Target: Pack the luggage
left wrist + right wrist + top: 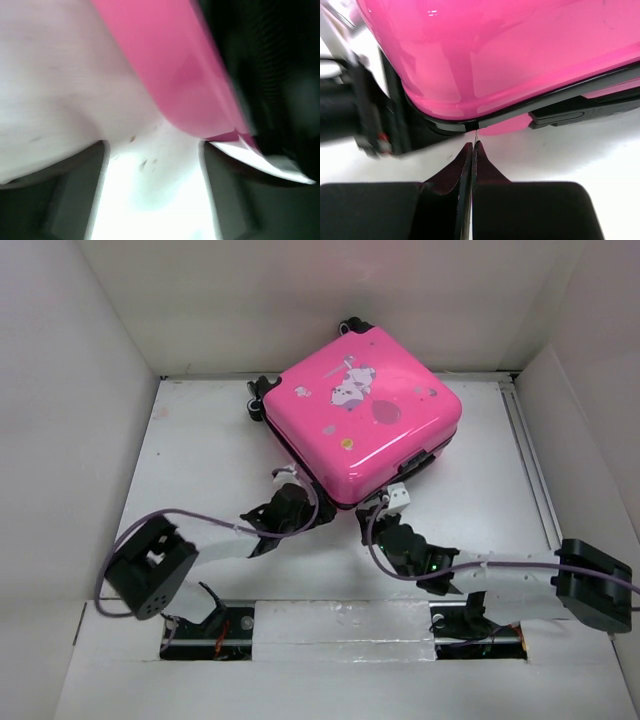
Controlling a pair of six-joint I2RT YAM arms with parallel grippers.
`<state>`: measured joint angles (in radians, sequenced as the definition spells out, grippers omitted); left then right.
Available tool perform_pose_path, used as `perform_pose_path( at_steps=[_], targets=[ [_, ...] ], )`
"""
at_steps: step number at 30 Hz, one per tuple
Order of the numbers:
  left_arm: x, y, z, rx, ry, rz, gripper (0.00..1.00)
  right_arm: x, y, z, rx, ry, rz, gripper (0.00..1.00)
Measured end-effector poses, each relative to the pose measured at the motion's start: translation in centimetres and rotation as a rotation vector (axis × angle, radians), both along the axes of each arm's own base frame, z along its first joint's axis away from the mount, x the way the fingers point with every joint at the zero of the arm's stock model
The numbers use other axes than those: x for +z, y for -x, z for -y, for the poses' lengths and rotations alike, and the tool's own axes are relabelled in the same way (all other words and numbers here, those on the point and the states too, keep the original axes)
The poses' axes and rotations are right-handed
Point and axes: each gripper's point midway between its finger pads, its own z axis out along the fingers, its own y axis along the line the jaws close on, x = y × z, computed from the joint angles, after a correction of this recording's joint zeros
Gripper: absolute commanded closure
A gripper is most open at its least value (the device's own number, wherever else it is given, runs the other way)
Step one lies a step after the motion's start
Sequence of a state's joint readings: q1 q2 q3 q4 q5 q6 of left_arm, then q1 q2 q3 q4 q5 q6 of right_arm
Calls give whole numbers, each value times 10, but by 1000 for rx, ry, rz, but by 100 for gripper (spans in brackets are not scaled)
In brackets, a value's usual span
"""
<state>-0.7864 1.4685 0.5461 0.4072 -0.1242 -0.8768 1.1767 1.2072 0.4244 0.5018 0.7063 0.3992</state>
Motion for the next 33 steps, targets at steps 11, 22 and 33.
perform_pose_path(
  at_steps=[11, 22, 33],
  targets=[
    [133, -94, -174, 606, 272, 350, 1, -8, 51, 16, 206, -124, -75, 100],
    [136, -214, -189, 639, 472, 226, 1, -8, 90, 5, 393, -136, -137, 100],
    [112, -253, -160, 550, 622, 113, 12, -16, 90, 1, 397, -116, -153, 100]
  ],
)
